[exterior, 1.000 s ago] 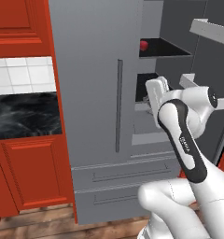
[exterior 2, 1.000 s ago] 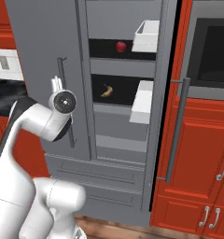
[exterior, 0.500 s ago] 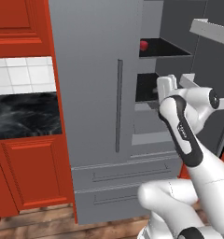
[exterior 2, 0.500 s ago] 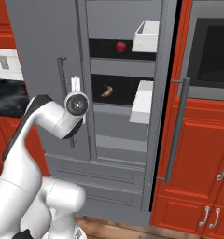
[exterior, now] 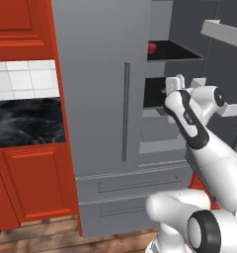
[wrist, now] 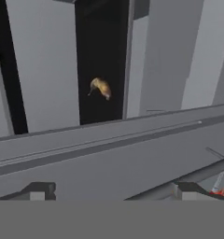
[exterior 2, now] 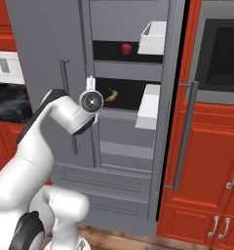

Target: Retrieve the apple and banana from the fridge and place them into the bowl on the dining table.

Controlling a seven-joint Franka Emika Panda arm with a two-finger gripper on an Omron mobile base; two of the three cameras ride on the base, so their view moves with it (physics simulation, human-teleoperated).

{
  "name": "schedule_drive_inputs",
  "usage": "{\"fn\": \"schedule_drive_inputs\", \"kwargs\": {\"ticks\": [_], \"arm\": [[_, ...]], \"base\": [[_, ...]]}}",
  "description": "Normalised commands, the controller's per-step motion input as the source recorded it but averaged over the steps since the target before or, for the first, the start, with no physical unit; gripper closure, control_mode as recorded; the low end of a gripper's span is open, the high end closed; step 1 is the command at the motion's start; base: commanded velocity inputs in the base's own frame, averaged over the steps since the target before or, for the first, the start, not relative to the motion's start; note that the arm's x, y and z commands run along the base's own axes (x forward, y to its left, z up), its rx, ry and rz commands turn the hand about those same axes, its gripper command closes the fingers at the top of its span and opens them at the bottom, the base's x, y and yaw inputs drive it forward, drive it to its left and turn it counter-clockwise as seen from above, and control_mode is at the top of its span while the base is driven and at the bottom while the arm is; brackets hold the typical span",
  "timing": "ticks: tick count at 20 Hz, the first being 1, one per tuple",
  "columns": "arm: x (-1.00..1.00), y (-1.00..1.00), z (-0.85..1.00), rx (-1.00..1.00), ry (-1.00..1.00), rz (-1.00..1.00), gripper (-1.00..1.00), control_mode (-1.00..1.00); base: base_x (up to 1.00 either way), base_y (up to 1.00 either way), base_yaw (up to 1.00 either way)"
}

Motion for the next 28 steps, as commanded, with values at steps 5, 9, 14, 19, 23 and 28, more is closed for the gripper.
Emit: {"fn": "schedule_drive_inputs", "kwargs": {"ticks": [5, 9, 14, 19, 23, 28], "arm": [[0.54, 0.0, -0.01, 0.09, 0.11, 0.08, -1.0, -1.0], [0.69, 0.0, -0.14, 0.08, 0.04, 0.09, -1.0, -1.0], [0.69, 0.0, -0.27, 0.04, 0.0, 0.1, -1.0, -1.0], [0.58, 0.17, -0.3, 0.0, -0.06, 0.12, -1.0, -1.0], [0.56, 0.05, -0.07, 0.0, -0.02, 0.11, -1.0, -1.0], [0.47, 0.01, -0.03, 0.0, 0.0, 0.08, -1.0, -1.0]], "base": [[0.0, 0.0, 0.0], [0.0, 0.0, 0.0], [0.0, 0.0, 0.0], [0.0, 0.0, 0.0], [0.0, 0.0, 0.0], [0.0, 0.0, 0.0]]}}
